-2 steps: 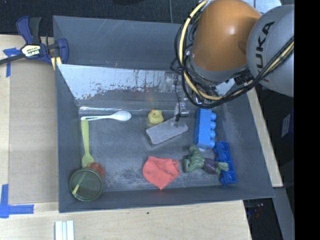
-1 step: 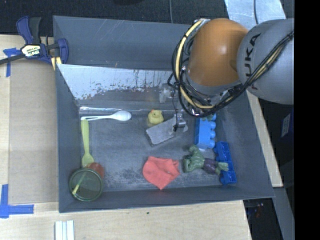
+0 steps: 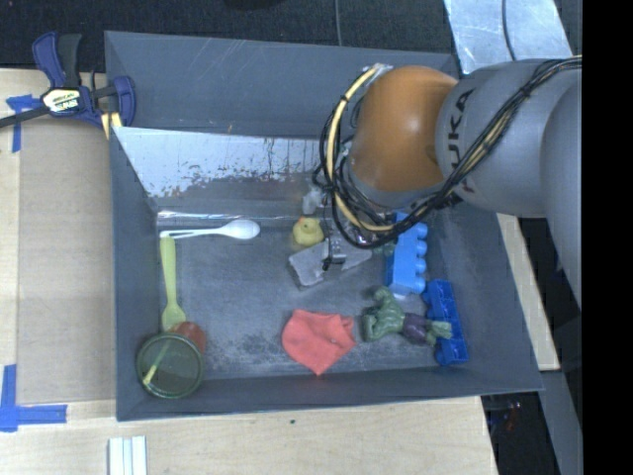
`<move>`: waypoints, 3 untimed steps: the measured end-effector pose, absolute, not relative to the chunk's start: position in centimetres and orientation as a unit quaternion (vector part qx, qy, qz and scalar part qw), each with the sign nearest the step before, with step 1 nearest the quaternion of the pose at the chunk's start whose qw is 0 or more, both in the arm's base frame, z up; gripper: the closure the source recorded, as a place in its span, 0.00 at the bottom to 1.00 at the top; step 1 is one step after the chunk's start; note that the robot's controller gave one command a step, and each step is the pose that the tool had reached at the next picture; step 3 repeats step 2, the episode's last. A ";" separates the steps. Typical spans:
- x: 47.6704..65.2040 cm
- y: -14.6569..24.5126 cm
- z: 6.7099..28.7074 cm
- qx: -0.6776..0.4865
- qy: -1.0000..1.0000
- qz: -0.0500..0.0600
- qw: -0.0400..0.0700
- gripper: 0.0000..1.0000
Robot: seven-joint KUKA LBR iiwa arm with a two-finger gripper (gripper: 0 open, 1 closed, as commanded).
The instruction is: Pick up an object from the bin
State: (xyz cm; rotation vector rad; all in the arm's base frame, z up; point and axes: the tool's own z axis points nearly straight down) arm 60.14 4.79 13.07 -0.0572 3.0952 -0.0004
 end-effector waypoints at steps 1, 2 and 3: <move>60.6 4.6 11.2 -0.016 1.000 0.000 0.021 0.00; 62.0 1.3 8.8 -0.054 0.998 0.000 0.023 0.00; 62.0 1.3 8.8 -0.054 0.998 0.000 0.023 0.00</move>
Offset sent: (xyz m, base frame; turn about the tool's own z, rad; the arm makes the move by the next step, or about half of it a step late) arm 0.0198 -0.0425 -0.0502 -0.0786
